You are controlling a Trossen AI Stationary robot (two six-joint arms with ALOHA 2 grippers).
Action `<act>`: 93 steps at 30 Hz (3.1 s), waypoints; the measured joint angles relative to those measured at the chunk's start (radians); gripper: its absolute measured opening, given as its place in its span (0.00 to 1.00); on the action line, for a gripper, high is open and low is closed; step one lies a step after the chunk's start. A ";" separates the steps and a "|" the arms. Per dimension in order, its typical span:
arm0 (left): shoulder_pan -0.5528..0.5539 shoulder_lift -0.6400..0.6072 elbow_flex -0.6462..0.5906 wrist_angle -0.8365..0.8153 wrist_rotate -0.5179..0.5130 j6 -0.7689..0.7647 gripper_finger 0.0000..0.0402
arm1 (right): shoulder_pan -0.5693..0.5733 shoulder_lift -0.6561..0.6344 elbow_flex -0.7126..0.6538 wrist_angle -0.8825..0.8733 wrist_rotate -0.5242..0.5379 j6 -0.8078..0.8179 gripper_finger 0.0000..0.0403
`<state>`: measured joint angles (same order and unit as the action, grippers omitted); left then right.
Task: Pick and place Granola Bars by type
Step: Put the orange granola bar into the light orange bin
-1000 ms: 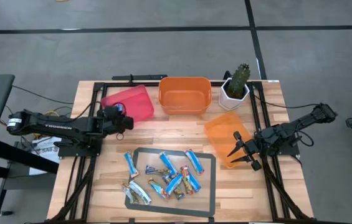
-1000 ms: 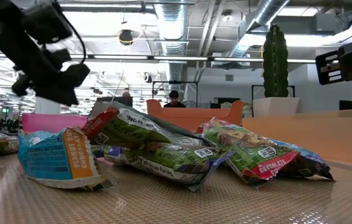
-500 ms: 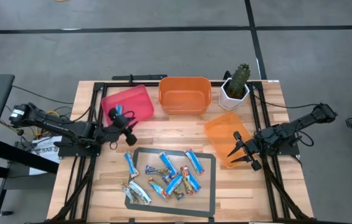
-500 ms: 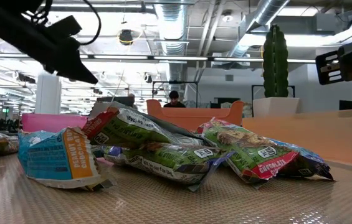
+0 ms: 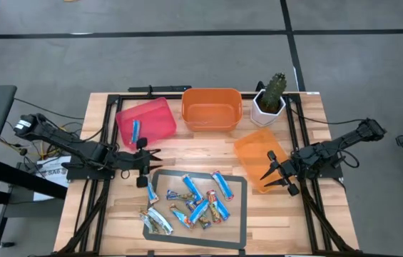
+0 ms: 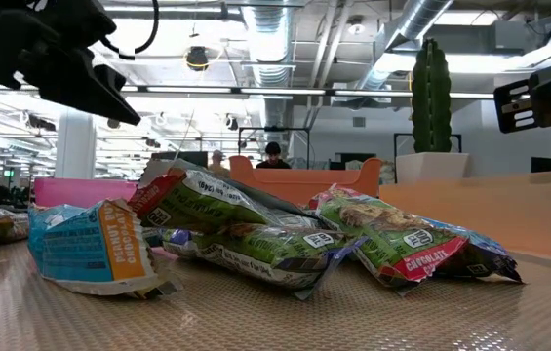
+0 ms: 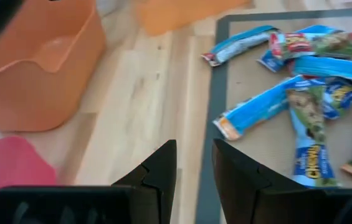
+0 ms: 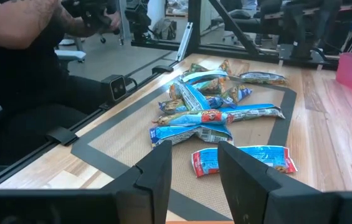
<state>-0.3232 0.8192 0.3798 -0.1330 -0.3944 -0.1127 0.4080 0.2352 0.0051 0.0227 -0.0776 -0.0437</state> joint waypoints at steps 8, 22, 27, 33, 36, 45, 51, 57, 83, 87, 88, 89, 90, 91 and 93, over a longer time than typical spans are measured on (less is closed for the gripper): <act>-0.043 0.041 0.000 -0.001 0.094 0.071 0.24 | 0.000 0.000 0.000 0.000 0.000 0.000 0.30; -0.079 0.211 0.114 -0.187 0.258 0.309 0.24 | 0.000 0.000 0.000 0.000 0.000 0.000 0.30; -0.088 0.242 0.194 -0.371 0.251 0.392 0.25 | 0.000 0.000 0.000 0.000 0.000 0.000 0.30; -0.109 0.298 0.224 -0.475 0.250 0.416 0.32 | 0.000 0.000 0.000 0.000 0.000 0.000 0.30; -0.127 0.327 0.228 -0.478 0.242 0.428 0.37 | 0.000 0.000 0.000 0.000 0.000 0.000 0.30; -0.163 0.414 0.228 -0.487 0.240 0.447 0.49 | 0.000 0.000 0.000 0.000 0.000 0.000 0.30; -0.169 0.456 0.228 -0.483 0.250 0.470 0.50 | 0.000 0.000 0.000 0.000 0.000 0.000 0.30; -0.181 0.505 0.227 -0.481 0.250 0.495 0.48 | 0.000 0.000 0.000 0.000 0.000 0.000 0.30; -0.181 0.557 0.227 -0.429 0.228 0.348 0.12 | 0.000 0.000 0.000 0.000 0.000 0.000 0.30; -0.181 0.555 0.227 -0.426 0.229 0.315 0.06 | 0.000 0.000 0.000 0.000 0.000 0.000 0.30; -0.181 0.555 0.227 -0.426 0.229 0.306 0.06 | 0.000 0.000 0.000 0.000 0.000 0.000 0.30; -0.181 0.555 0.227 -0.425 0.229 0.295 0.05 | 0.000 0.000 0.000 0.000 0.000 0.000 0.30; -0.181 0.555 0.227 -0.424 0.229 0.285 0.05 | 0.000 0.000 0.000 0.000 0.000 0.000 0.30; -0.181 0.555 0.227 -0.422 0.229 0.278 0.04 | 0.000 0.000 0.000 0.000 0.000 0.000 0.30; -0.181 0.555 0.227 -0.418 0.229 0.255 0.04 | 0.000 0.000 0.000 0.000 0.000 0.000 0.30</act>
<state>-0.5045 1.3739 0.6067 -0.5510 -0.1650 0.1425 0.4080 0.2353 0.0051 0.0227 -0.0776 -0.0438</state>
